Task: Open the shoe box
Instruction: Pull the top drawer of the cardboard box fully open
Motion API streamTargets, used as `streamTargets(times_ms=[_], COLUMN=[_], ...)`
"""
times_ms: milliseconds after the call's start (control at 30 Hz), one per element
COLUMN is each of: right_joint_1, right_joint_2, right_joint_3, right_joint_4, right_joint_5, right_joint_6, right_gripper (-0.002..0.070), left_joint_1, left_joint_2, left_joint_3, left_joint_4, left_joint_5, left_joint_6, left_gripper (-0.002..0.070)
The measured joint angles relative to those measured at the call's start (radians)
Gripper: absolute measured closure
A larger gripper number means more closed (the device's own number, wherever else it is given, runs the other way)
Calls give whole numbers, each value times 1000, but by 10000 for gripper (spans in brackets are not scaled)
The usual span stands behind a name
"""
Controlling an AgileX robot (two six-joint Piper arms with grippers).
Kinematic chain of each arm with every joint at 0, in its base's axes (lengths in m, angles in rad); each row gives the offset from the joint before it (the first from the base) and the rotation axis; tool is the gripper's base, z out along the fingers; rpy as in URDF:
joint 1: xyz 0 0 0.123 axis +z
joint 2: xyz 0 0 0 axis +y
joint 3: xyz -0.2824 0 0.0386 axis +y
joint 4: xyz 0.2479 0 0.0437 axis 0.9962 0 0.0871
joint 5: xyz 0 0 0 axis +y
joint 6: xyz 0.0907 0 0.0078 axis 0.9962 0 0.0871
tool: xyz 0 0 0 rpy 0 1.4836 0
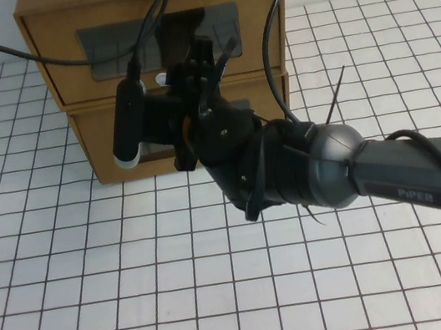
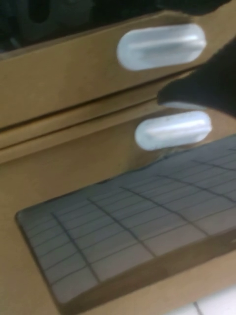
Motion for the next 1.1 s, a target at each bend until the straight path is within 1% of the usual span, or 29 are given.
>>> streamTargets(times_ms=[933,1000,1100], right_joint_1=[-13,-13,-13], right_joint_2=[60,60,60], right_joint_3=[-75,-75,-78], right_joint_4=[-3,-3,-3], right_joint_5=[-45,-45,-38], right_joint_6=[-4,-4,-4], right_gripper=[380,391,426], left_joint_1=[0,0,0], left_joint_2=[0,0,0], left_joint_3=[0,0,0], left_joint_4=[0,0,0], left_joint_5=[0,0,0], left_joint_6=[0,0,0], left_gripper=[677,677,677])
